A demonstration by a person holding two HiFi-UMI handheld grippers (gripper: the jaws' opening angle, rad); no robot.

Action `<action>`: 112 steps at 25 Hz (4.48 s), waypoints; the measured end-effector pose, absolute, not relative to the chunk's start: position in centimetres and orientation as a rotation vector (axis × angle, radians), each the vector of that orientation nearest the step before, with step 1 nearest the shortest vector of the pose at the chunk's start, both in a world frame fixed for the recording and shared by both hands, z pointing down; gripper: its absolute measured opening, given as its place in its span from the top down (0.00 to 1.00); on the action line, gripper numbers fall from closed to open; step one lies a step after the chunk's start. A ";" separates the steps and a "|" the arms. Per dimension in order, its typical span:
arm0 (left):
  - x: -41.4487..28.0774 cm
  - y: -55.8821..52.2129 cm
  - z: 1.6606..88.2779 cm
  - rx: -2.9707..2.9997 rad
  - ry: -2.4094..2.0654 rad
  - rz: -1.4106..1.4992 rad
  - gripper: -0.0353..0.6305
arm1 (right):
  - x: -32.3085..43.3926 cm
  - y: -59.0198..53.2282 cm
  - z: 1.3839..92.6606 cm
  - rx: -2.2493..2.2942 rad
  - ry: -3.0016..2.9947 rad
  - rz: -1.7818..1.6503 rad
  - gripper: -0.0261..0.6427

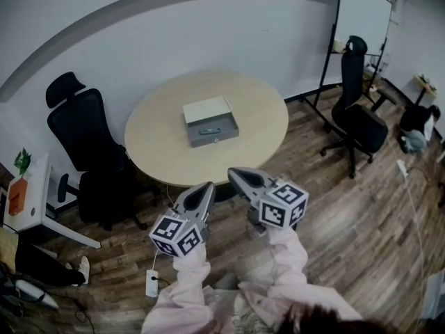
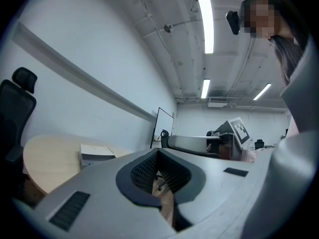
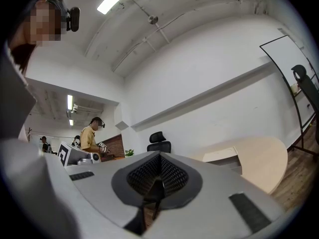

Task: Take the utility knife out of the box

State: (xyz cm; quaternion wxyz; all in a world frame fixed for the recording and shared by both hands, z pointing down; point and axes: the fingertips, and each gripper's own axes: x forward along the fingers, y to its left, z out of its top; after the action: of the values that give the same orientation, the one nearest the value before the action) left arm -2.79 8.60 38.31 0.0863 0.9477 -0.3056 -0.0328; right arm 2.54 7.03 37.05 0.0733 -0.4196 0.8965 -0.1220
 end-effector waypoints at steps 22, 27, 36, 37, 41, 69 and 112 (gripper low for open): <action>-3.8 1.9 38.0 2.817 -0.803 -0.070 0.94 | 0.8 0.9 37.0 -1.286 2.696 -0.430 0.97; -3.7 0.1 38.4 2.810 -0.772 -0.063 0.94 | 1.2 -0.7 37.8 -1.330 2.687 -0.445 0.97; -4.2 -3.0 38.6 2.814 -0.720 -0.057 0.94 | 1.5 -3.0 38.5 -1.410 2.650 -0.464 0.97; -4.3 -3.2 38.6 2.814 -0.718 -0.060 0.94 | 1.5 -3.1 38.5 -1.417 2.646 -0.460 0.97; -4.7 -3.6 39.1 2.815 -0.711 -0.052 0.94 | 1.6 -3.4 39.0 -1.444 2.627 -0.456 0.97; -5.3 -9.0 40.3 2.755 -0.810 -0.043 0.94 | 1.8 -9.8 39.6 -1.397 2.676 -0.493 0.97; -1.9 -23.5 42.2 2.643 -1.007 -0.018 0.94 | 4.2 -26.2 41.4 -1.154 2.852 -0.590 0.97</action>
State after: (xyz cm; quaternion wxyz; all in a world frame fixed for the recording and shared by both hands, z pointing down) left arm -1.86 -23.48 42.20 0.1558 0.9231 -0.3515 -0.0063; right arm 4.22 -26.17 41.36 0.0044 -0.3683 0.9105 -0.1882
